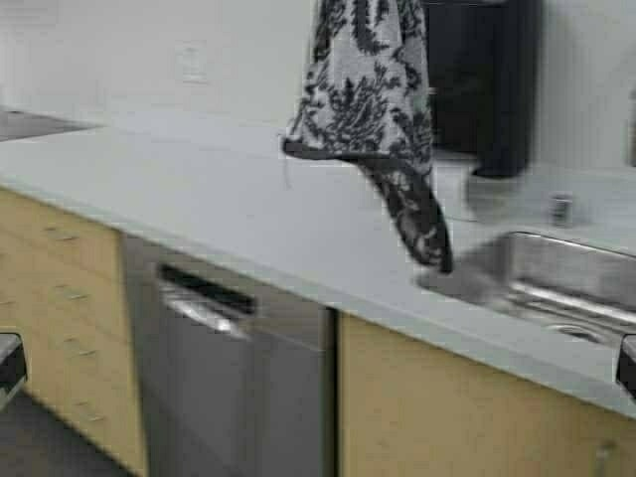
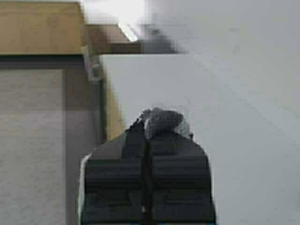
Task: Get the cloth and wipe up the spill under the wine glass
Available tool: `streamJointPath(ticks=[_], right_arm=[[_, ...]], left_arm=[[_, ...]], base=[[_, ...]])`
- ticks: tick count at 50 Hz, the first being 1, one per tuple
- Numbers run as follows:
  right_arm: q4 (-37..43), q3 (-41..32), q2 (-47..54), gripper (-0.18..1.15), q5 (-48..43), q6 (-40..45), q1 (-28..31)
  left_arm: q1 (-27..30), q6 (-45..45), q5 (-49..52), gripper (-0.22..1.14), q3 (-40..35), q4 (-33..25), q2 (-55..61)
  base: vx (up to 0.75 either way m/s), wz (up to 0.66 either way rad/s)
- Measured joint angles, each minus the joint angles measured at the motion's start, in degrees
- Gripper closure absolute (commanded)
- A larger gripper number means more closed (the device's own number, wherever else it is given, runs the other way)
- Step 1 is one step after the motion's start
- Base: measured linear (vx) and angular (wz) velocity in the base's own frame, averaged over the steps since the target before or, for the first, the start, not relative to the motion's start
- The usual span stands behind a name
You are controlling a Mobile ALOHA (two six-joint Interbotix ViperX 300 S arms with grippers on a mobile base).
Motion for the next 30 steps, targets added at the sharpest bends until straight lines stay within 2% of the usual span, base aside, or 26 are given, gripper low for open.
streamJointPath(ticks=[20, 30], right_arm=[[0.35, 1.41, 0.09, 0.9, -2.64, 0.18, -0.35], [0.62, 1.58, 1.05, 0.9, -4.13, 0.18, -0.79]], left_arm=[[0.0, 1.05, -1.05, 0.89, -0.44, 0.26, 1.41], [0.0, 0.88, -2.37, 0.89, -0.62, 0.44, 4.57]], base=[[-0.05, 0.59], [-0.03, 0.44]])
